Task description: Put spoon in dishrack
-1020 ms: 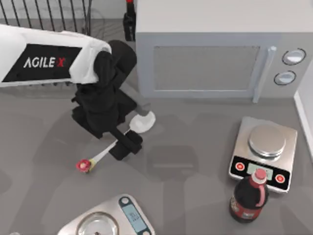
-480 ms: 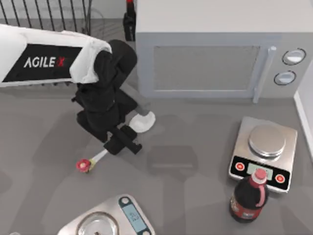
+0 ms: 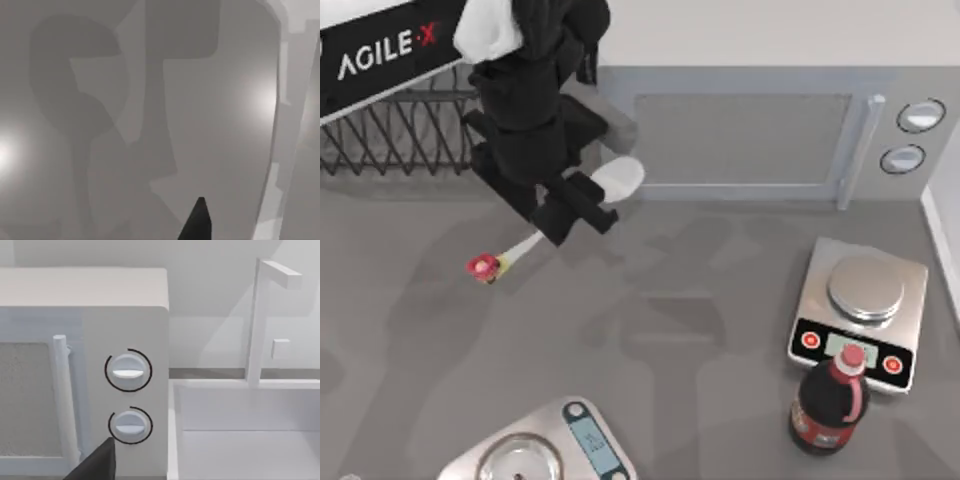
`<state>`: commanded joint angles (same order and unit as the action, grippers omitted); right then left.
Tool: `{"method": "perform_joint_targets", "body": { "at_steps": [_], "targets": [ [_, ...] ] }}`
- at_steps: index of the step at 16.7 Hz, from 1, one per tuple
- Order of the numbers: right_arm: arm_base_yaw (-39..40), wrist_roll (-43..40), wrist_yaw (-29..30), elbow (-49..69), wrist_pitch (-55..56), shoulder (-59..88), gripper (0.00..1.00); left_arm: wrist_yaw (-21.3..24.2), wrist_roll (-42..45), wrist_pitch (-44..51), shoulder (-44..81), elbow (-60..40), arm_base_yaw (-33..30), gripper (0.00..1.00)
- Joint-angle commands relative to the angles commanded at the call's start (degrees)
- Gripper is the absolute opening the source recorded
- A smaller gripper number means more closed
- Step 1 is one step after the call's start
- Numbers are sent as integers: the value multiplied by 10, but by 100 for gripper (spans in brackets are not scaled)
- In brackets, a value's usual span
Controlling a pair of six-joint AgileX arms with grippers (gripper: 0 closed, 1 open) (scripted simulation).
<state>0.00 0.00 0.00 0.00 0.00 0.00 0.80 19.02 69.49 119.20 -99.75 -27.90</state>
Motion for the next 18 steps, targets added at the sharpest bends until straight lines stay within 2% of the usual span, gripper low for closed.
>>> {"method": "perform_joint_targets", "body": {
  "at_steps": [4,7,14,18],
  "targets": [
    [0,0,0,0,0,0,100,0,-2,157,-16,-135,-1,0],
    [0,0,0,0,0,0,100,0,-3,213,-30,-190,0,0],
    [0,0,0,0,0,0,100,1,-3,212,-38,-191,5,0],
    [0,0,0,0,0,0,100,13,-21,131,-111,-138,44,0]
  ]
}}
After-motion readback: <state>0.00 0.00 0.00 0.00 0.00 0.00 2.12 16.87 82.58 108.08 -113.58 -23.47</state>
